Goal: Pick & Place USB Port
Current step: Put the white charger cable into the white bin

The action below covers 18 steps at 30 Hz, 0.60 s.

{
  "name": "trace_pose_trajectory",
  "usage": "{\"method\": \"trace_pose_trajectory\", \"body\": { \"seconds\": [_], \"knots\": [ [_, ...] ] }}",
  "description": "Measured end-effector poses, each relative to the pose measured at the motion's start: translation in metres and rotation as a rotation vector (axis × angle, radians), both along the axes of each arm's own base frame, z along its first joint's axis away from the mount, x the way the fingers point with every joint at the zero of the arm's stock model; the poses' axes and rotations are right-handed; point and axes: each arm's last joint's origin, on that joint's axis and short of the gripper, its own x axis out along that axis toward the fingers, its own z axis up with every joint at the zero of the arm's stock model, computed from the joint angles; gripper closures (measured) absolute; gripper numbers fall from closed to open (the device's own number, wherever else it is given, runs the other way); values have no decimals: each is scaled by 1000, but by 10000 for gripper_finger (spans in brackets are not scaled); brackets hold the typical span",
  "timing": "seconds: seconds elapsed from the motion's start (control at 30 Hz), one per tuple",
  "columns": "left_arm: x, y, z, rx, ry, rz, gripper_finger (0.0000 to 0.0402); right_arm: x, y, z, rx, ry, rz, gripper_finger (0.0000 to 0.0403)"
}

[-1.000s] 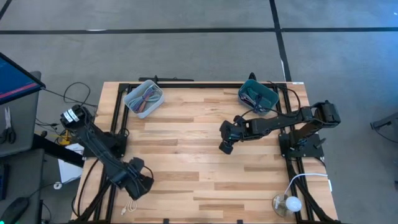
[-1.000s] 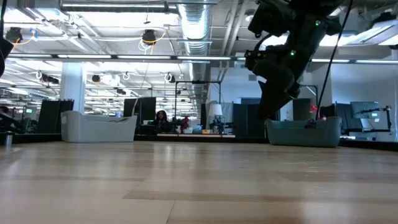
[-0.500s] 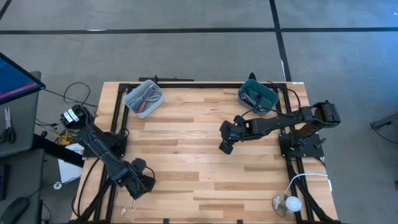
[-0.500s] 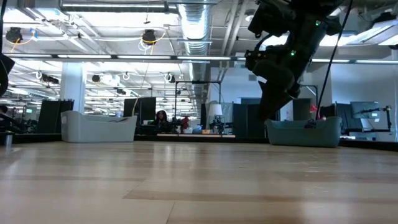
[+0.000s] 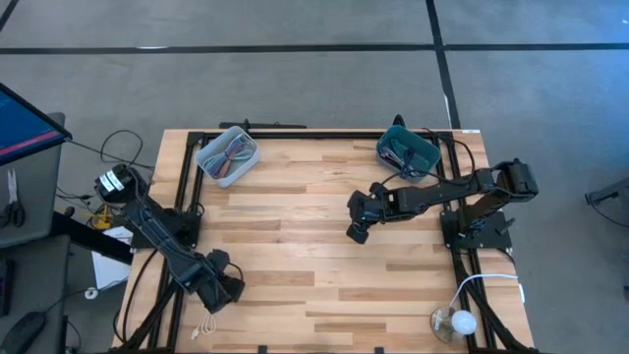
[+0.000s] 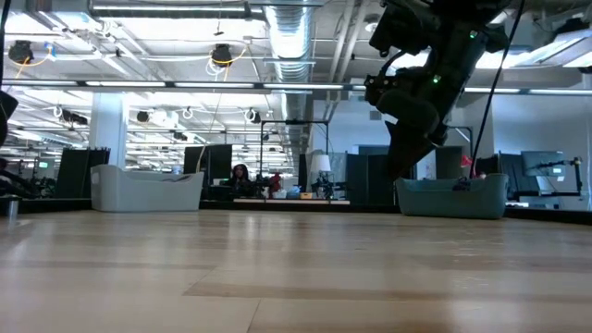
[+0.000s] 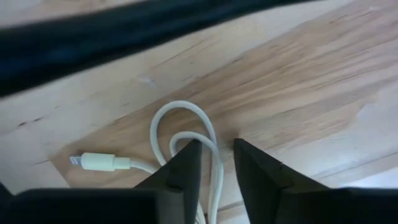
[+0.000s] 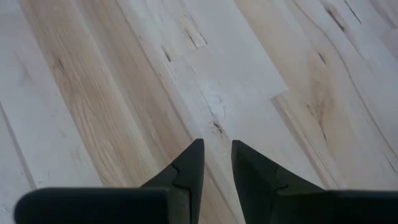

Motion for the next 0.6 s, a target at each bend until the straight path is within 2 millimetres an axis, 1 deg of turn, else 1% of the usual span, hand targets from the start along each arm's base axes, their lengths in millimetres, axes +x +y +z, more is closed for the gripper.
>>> {"method": "trace_pose_trajectory", "body": {
  "seconds": [0.2,0.23,0.37,0.47,0.6],
  "knots": [
    [-1,1,-1,8,8,-19,383,0,0,0,0,0,0,329],
    [-1,1,-1,10,6,-30,390,0,0,0,0,0,0,329],
    [-1,1,-1,15,4,-40,391,0,0,0,0,0,0,329],
    [-1,1,0,33,-18,-89,395,0,0,0,0,0,0,329],
    [3,9,5,56,-75,-105,396,0,0,0,0,0,0,329]
  ]
}}
